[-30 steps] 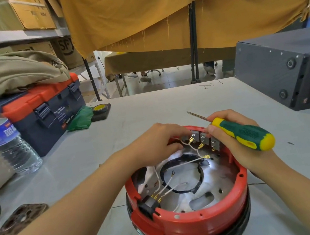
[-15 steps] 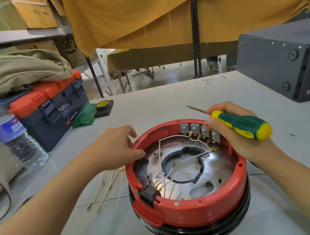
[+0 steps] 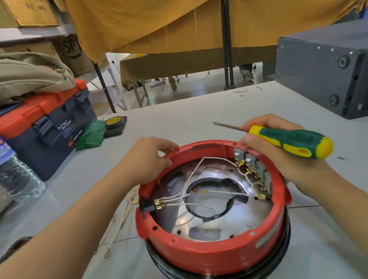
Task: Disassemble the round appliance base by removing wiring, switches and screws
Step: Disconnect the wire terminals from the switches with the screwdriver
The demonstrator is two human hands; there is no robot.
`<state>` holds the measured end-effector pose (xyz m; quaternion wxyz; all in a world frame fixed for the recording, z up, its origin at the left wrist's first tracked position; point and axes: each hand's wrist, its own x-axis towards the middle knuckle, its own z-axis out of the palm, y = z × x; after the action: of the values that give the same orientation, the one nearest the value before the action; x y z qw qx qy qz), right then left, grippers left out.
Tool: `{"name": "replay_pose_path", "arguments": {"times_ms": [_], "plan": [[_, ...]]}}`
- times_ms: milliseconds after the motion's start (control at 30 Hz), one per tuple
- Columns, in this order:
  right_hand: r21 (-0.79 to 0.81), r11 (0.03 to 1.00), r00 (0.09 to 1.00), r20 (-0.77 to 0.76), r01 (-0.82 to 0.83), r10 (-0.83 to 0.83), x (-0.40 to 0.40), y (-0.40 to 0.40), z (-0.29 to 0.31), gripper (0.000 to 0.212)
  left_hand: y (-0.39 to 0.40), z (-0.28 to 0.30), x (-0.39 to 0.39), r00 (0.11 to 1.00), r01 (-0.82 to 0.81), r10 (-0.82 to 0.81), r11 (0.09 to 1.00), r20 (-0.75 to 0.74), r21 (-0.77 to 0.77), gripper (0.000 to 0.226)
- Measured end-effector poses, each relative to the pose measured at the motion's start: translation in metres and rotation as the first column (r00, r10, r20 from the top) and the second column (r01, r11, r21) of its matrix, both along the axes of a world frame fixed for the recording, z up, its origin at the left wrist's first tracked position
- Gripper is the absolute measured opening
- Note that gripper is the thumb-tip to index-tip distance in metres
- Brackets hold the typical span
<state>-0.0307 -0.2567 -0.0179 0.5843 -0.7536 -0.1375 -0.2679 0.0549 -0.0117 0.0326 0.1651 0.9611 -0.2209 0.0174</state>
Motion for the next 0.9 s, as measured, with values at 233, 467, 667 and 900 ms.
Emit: {"name": "replay_pose_path", "arguments": {"times_ms": [233, 467, 667, 900], "plan": [[-0.024, 0.999, 1.000, -0.012, -0.026, 0.026, -0.002, 0.001, 0.001, 0.011, -0.011, -0.006, 0.007, 0.996, 0.020, -0.043, 0.965, -0.083, -0.263, 0.033], [-0.031, 0.999, 1.000, -0.027, -0.007, 0.006, -0.006, 0.004, 0.003, 0.010, 0.027, 0.013, -0.006, 0.979, -0.102, 0.118, 0.989, -0.165, 0.103, 0.017], [-0.036, 0.998, 0.995, -0.087, -0.053, 0.050, -0.007, 0.007, 0.014, 0.009, 0.021, 0.013, -0.008, 0.988, -0.058, 0.065, 0.997, -0.143, 0.057, 0.017], [0.177, 0.984, 0.996, -0.075, -0.035, 0.049, -0.009, 0.002, 0.021, 0.006, -0.008, 0.004, 0.000, 0.994, 0.089, -0.090, 0.996, -0.067, -0.028, 0.028]]}}
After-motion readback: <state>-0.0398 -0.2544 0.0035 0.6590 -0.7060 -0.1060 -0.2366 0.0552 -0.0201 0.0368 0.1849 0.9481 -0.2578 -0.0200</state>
